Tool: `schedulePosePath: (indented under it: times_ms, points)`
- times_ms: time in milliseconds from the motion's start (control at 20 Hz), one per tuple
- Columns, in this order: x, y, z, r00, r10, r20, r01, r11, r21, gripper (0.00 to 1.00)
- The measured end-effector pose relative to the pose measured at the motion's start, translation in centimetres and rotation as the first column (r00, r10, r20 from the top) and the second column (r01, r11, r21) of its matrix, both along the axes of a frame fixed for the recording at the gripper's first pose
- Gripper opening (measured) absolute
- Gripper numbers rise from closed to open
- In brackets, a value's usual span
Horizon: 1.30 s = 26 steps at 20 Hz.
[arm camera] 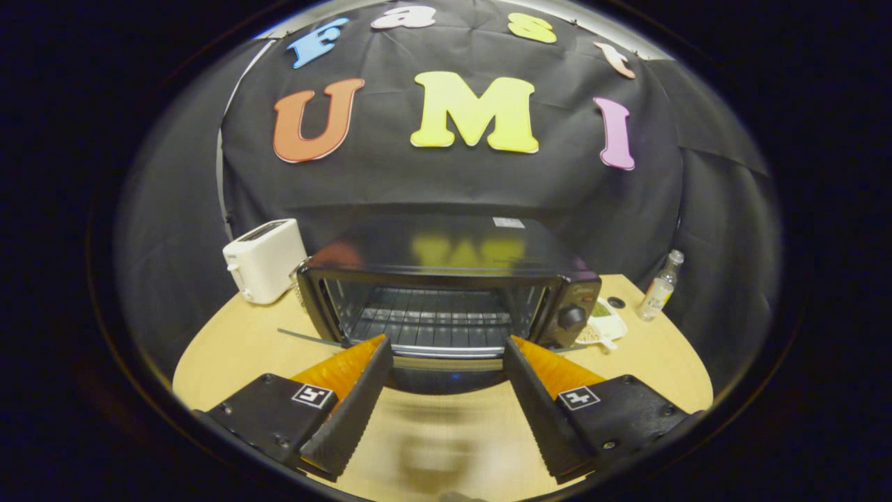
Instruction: Open the toaster oven, put the food inside, and close the toaster oven door.
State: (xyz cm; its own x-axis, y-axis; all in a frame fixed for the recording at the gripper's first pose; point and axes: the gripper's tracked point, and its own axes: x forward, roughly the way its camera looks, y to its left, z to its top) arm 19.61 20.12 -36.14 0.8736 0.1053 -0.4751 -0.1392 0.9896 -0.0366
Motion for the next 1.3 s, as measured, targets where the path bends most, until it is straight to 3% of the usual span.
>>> schedulePosePath:
  times_ms: [600,1050,1300]
  points:
    - [-5.1,-1.0,-6.1,0.993,0.002,-0.116,-0.006,1.000,-0.031,1.00]
    - [-7.1,-1.5,-12.5,0.958,-0.017,-0.286,0.007,0.999,-0.035,1.00]
    - [-7.3,-1.7,-13.9,0.947,-0.016,-0.321,-0.002,0.999,-0.054,1.00]
